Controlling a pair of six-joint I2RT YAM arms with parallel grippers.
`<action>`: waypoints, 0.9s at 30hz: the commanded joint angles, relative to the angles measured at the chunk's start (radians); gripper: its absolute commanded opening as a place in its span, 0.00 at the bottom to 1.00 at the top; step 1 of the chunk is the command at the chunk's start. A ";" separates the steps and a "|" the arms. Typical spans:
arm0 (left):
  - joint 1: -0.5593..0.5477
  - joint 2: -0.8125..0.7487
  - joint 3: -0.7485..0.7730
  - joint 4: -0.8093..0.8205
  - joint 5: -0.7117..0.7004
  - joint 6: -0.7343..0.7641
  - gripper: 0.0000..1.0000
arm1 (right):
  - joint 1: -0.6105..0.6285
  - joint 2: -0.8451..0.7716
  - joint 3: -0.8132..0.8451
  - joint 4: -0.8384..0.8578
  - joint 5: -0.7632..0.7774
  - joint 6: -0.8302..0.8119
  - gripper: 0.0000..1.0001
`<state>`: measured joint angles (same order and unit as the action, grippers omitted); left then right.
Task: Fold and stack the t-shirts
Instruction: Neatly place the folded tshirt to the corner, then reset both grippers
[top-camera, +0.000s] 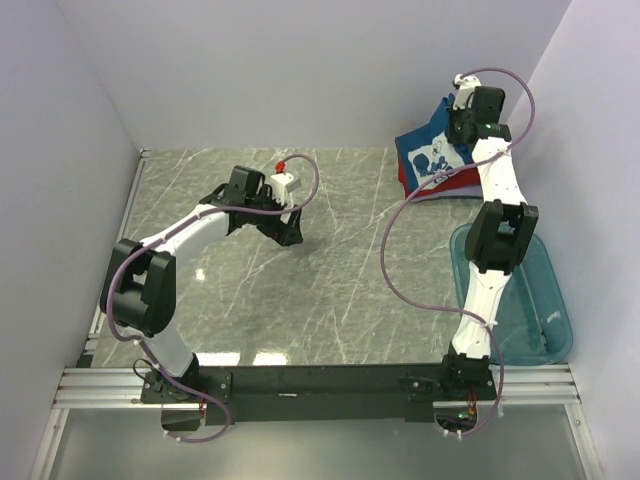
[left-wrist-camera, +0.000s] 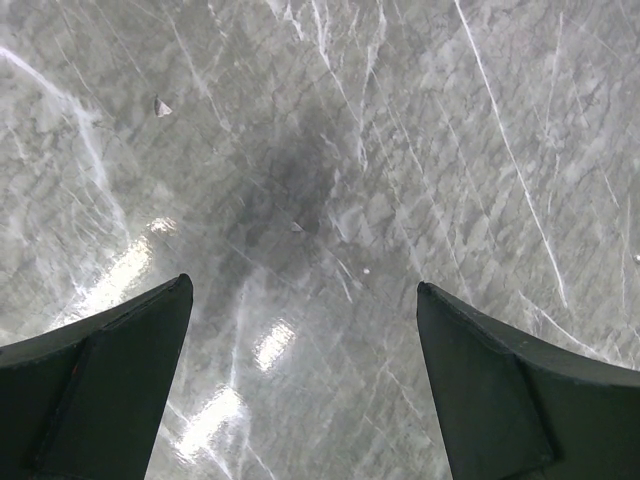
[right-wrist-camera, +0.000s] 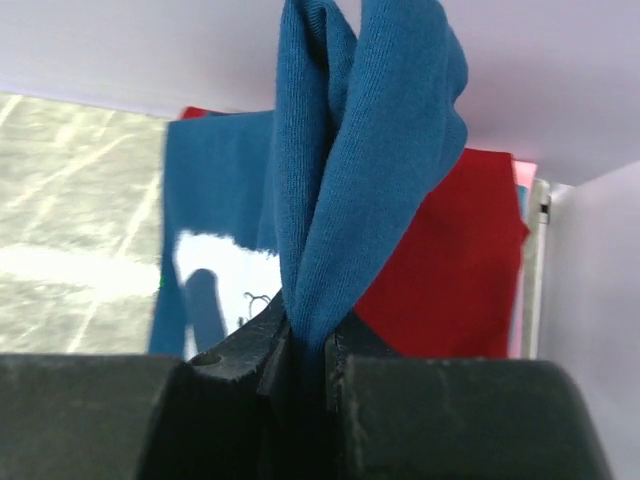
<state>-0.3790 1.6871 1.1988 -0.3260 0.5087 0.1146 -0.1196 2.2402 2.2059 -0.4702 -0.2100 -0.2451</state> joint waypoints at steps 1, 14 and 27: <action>-0.001 0.016 0.059 -0.022 -0.005 0.011 0.99 | -0.017 0.013 0.049 0.090 0.041 -0.028 0.15; 0.069 -0.004 0.128 -0.058 0.025 -0.099 0.99 | -0.072 -0.042 0.074 0.104 0.107 -0.026 0.87; 0.143 -0.087 0.259 -0.220 -0.177 -0.118 0.99 | -0.015 -0.339 -0.118 -0.220 -0.164 0.128 0.90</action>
<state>-0.2596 1.6821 1.4204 -0.5072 0.4034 -0.0135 -0.1661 2.0190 2.1353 -0.5690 -0.2726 -0.1677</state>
